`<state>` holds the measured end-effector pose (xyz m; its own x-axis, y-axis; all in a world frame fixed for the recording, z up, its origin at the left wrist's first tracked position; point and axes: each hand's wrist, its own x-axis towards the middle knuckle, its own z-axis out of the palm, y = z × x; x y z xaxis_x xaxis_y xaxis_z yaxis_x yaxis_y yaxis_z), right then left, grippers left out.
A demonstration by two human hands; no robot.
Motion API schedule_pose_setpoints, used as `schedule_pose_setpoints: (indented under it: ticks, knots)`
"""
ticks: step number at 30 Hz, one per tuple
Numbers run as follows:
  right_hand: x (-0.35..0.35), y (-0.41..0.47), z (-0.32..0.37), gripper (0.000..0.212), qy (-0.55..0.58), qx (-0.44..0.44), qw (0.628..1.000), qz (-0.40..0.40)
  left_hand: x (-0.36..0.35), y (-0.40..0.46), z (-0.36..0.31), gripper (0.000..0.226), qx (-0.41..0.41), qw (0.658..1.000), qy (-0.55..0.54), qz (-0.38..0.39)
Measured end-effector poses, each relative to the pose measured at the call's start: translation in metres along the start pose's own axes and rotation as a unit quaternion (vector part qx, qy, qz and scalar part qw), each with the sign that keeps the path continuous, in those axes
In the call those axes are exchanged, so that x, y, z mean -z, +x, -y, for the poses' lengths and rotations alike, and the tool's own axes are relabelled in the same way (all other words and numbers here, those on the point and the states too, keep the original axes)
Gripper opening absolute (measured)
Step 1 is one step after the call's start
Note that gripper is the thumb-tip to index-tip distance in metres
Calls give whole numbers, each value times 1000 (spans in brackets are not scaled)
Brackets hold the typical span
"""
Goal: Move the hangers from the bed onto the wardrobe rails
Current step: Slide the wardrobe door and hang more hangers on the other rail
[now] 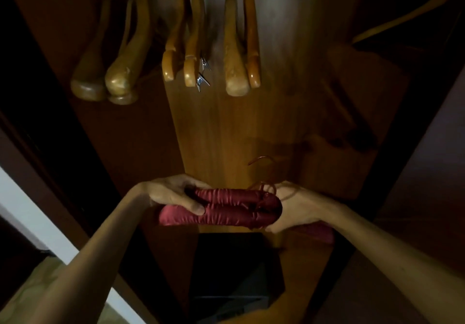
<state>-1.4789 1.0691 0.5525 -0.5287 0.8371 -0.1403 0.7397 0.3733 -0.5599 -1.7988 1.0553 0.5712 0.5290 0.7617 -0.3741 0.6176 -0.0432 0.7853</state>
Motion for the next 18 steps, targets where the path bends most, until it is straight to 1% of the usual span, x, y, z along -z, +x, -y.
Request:
schedule_pose_setpoints:
  ticks: [1,2,3,4,5,6,7,8,9,10,11,12,13,15,18]
  knots:
    - [-3,-1,-2,70,20,-1,1000,-6,0,-1,-3,73,23,997,25,-71]
    - [-7,-2,-4,63,45,-5,999,-26,-3,0,-4,77,39,983,46,-172]
    - [-10,-4,-6,56,63,-10,997,-36,-11,3,-3,76,39,952,62,-298]
    - [-12,-6,-4,48,70,-18,997,-39,-24,7,-1,69,23,901,75,-426]
    - [-17,-6,-7,43,82,-25,995,-44,-42,13,1,58,6,846,72,-528]
    - [-21,-6,-7,39,92,-36,993,-60,-62,18,0,47,-2,809,48,-586]
    - [-26,-6,-8,39,97,-56,990,-82,-83,24,-3,40,3,807,5,-590]
    - [-29,-6,-6,41,100,-77,986,-105,-102,29,-7,36,17,834,-51,-550]
    - [-34,-6,-5,45,105,-91,982,-127,-119,34,-13,37,34,870,-114,-479]
    - [-38,-6,-2,48,110,-103,978,-145,-133,38,-18,41,44,898,-171,-404]
    - [-42,-7,0,50,111,-106,975,-157,-145,43,-23,44,40,913,-212,-347]
    - [-45,-9,5,51,110,-109,974,-163,-153,47,-28,45,29,919,-242,-311]
    - [-47,-11,7,49,113,-109,974,-163,-159,50,-32,46,20,919,-267,-289]
    - [-51,-17,9,49,125,-105,975,-149,-166,55,-38,47,25,915,-296,-273]
    - [-45,-33,8,56,223,-82,969,-71,-168,56,-42,44,39,915,-298,-269]
